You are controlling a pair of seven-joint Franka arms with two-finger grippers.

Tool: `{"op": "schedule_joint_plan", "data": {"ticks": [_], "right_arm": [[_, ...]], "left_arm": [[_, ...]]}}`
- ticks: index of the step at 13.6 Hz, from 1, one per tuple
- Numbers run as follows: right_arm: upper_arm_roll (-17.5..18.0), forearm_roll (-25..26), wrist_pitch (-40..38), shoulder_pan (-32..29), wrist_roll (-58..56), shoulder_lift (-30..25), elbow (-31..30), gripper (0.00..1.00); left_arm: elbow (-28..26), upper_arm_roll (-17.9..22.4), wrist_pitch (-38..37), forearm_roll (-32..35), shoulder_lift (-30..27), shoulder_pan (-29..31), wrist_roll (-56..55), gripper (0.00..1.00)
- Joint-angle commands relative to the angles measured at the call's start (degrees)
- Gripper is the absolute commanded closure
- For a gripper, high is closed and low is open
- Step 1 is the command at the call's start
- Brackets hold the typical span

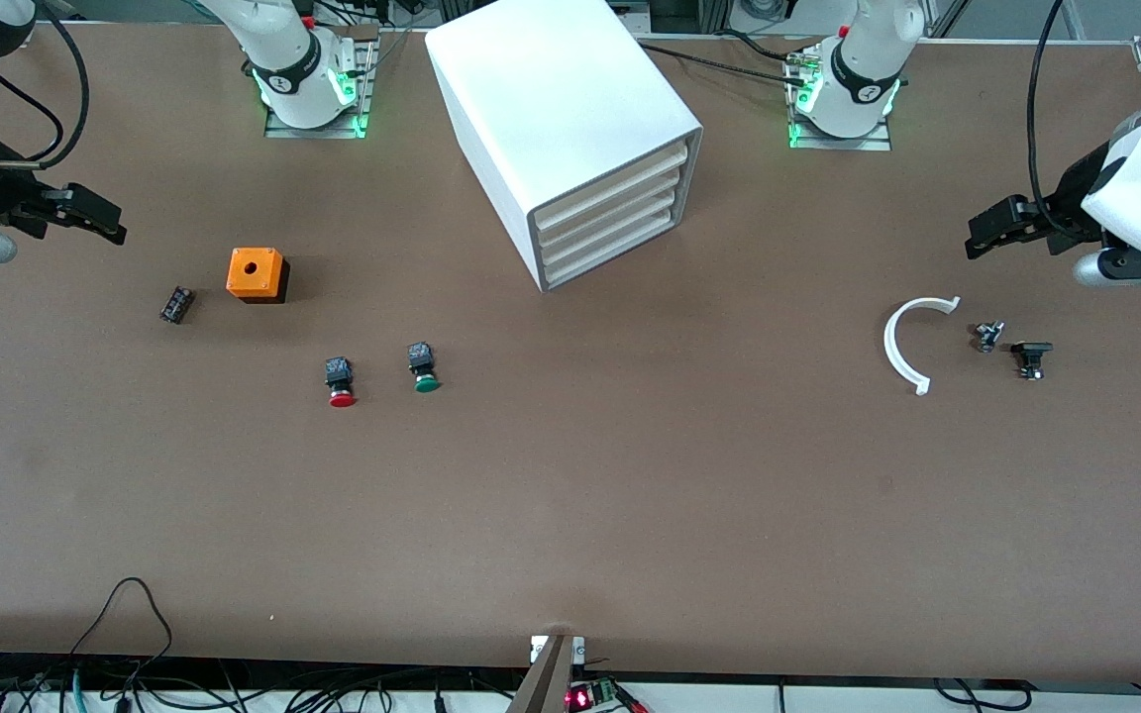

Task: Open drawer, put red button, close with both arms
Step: 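Move the right gripper to the red button while the left gripper approaches the drawer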

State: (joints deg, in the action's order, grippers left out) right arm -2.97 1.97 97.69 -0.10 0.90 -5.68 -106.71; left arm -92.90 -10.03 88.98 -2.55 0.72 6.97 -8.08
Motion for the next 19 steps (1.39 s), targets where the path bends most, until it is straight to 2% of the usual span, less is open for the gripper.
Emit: {"op": "schedule_joint_plan", "data": {"ticks": [1,5,9,10,12,14,17,19], "right_arm": [[0.24,-2.23,1.09,0.45,-0.99,1.98,0.88,0.00],[0.33,-2.76,7.58,4.13,-0.02,10.05,4.05,0.00],[0.33,-3.03,15.58,8.17,0.07,17.97,4.58,0.00],[0.33,-3.11,17.34,9.66,0.15,19.20,4.58,0.00],[0.33,-3.90,21.47,11.00,2.07,22.11,4.49,0.00],[0.33,-3.91,22.10,11.08,2.00,23.87,4.58,0.00],[1.03,-3.82,23.15,11.17,0.34,27.47,3.88,0.00],[2.34,-3.73,27.27,11.17,-2.82,27.83,0.29,0.00]], "left_arm": [[1.40,-0.43,-0.83,-0.26,0.15,0.24,0.79,0.00],[1.67,-1.57,-0.92,-0.08,0.07,0.06,-0.09,0.00],[1.67,-1.22,-0.92,-0.35,0.33,0.50,0.87,0.00],[1.75,-1.22,-0.92,-0.35,2.16,0.42,0.70,0.00],[0.96,-1.22,-0.92,0.62,2.53,-1.07,0.44,0.00],[0.61,-0.70,-0.92,0.62,2.18,-1.96,0.79,0.00],[-4.73,-0.96,-1.01,0.27,3.31,-3.45,1.05,0.00],[-7.55,-1.31,-0.48,-1.13,7.78,-3.45,1.14,0.00]]}}
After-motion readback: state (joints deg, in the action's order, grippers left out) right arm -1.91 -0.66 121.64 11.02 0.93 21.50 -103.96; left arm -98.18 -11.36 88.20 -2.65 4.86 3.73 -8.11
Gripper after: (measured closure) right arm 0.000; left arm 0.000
